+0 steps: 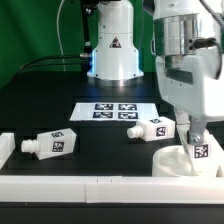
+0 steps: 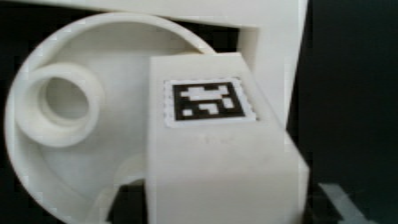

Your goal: Assemble stool

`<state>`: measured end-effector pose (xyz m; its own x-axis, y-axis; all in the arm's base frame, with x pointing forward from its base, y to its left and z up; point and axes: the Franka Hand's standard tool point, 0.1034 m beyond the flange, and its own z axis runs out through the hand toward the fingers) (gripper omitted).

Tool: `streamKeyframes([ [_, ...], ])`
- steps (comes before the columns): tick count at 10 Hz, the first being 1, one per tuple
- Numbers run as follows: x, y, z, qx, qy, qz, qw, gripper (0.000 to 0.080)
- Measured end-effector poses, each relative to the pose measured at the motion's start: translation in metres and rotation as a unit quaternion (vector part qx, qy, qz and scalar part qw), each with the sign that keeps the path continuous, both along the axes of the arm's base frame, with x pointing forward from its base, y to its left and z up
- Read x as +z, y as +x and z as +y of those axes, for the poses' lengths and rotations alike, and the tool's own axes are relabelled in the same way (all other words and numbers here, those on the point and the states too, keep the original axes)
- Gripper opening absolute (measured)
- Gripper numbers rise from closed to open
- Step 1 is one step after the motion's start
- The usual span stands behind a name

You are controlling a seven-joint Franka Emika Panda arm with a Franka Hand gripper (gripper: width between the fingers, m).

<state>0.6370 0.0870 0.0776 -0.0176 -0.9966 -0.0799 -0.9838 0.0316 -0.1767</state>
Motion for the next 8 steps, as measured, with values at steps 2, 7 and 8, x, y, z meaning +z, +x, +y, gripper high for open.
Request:
streamKeyframes([
  [2,-0.001,-0.002,0.004,-0.003,0.002,0.005,1.000,0.0419],
  [7,0.020,0.001,-0.002,0.385,-0.047,-0.024,0.921,0.0645],
  [8,0.018,0.001,-0.002,0.383,-0.048,-0.024,0.922,0.0649],
])
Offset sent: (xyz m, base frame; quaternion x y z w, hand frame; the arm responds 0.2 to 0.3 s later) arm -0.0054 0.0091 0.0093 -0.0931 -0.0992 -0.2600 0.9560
